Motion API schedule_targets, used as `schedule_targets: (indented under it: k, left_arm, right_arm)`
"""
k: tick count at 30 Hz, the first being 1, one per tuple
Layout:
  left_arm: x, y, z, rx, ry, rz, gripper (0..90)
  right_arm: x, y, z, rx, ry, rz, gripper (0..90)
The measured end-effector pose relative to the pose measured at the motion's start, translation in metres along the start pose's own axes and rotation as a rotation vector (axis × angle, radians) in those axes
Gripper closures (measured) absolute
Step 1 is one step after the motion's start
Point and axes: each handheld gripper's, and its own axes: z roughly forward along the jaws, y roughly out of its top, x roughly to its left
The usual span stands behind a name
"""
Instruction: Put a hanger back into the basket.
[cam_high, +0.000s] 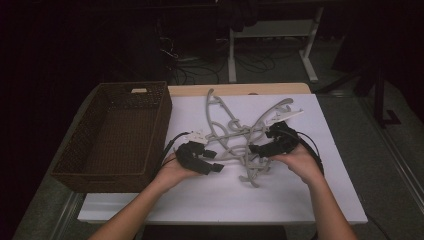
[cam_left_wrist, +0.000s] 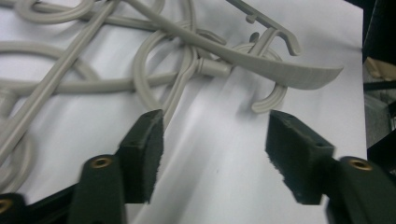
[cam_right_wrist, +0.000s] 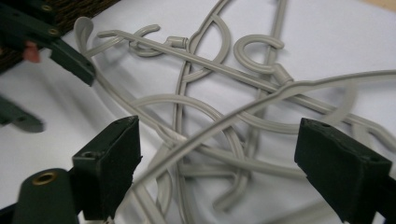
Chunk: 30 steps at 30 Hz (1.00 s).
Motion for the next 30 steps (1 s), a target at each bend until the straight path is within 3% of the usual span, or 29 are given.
schedule_targets:
  k: [4, 14, 21, 30]
  left_arm:
    - [0.0, -0.009, -0.009, -0.016, -0.005, -0.013, 28.0]
    - [-0.004, -0.021, -0.013, -0.022, -0.02, -0.018, 24.2]
    - [-0.004, -0.022, -0.009, -0.015, -0.028, -0.016, 22.7]
    - [-0.004, -0.023, -0.007, -0.011, -0.032, -0.015, 22.4]
  right_arm:
    - [0.003, 0.007, 0.019, 0.041, -0.005, 0.03, 22.1]
    - [-0.001, 0.007, 0.054, 0.147, -0.053, 0.153, 40.4]
    - [-0.002, 0.005, 0.063, 0.173, -0.051, 0.168, 47.5]
    - [0.0, 0.012, 0.072, 0.181, -0.059, 0.17, 48.5]
